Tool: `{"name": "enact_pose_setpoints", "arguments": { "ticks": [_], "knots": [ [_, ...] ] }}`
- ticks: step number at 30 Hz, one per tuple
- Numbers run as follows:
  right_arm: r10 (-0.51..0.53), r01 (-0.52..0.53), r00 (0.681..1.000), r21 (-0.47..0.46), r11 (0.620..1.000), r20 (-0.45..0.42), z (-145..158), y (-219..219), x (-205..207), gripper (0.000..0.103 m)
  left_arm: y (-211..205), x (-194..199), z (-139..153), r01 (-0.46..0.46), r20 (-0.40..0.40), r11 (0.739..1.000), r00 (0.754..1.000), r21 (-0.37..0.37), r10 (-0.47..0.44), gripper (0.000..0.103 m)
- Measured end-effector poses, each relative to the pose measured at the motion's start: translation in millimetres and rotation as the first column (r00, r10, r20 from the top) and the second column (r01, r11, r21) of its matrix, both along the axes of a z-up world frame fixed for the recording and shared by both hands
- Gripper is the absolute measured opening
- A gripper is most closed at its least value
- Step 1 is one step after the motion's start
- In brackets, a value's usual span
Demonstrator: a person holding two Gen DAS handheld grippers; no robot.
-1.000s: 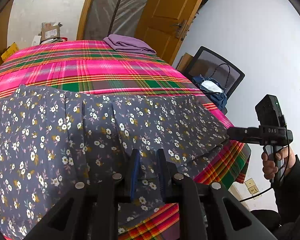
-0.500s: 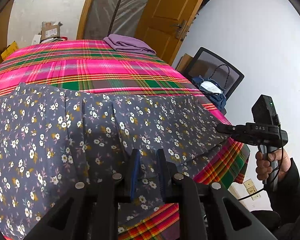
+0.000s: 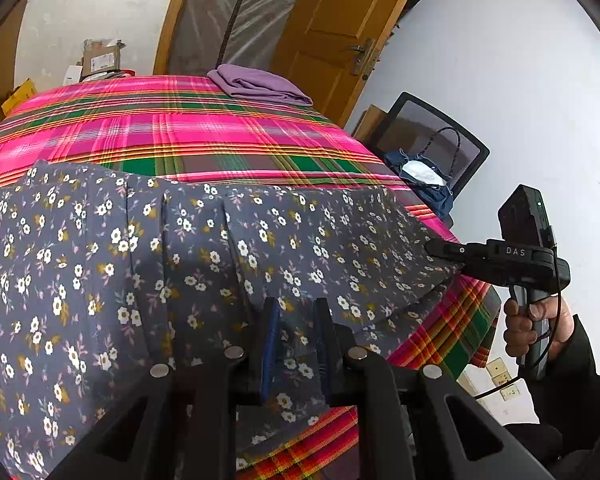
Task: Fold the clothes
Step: 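Lift the garment edge with the right gripper and fold it over the left gripper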
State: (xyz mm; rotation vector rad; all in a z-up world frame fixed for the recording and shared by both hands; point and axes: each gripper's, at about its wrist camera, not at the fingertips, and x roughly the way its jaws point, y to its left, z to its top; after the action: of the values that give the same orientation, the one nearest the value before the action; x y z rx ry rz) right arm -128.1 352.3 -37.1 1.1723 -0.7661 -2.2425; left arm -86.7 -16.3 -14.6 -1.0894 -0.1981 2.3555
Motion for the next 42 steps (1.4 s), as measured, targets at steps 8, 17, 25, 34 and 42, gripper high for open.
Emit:
{"name": "enact_pose_setpoints", "arguments": {
  "ticks": [8, 17, 25, 34, 42],
  "knots": [
    [0.003, -0.009, 0.995, -0.061, 0.998, -0.098, 30.6, -5.5, 6.5, 0.012, -1.1, -0.8, 0.0, -0.009, 0.005, 1.000, 1.000, 0.003, 0.009, 0.017],
    [0.077, -0.106, 0.963, -0.099, 0.989, -0.259, 89.9, -38.2, 3.8, 0.012, -6.9, -3.6, -0.2, -0.029, 0.015, 0.999, 0.999, 0.020, 0.029, 0.017],
    [0.157, -0.205, 0.922, -0.101, 0.974, -0.353, 127.4, -70.0, 0.4, 0.011, -17.9, -4.1, 1.5, -0.056, 0.018, 0.998, 0.998, 0.037, 0.056, 0.017],
    [0.227, -0.284, 0.885, -0.085, 0.955, -0.406, 153.8, -101.7, 1.9, 0.011, -29.7, 8.9, 16.8, -0.086, -0.030, 0.995, 0.996, 0.049, 0.088, 0.017],
    [0.280, -0.338, 0.860, -0.065, 0.939, -0.426, 170.1, -132.1, -1.9, 0.011, -52.9, 8.9, 24.0, -0.161, -0.057, 0.986, 0.985, 0.050, 0.163, 0.017]
  ]
}}
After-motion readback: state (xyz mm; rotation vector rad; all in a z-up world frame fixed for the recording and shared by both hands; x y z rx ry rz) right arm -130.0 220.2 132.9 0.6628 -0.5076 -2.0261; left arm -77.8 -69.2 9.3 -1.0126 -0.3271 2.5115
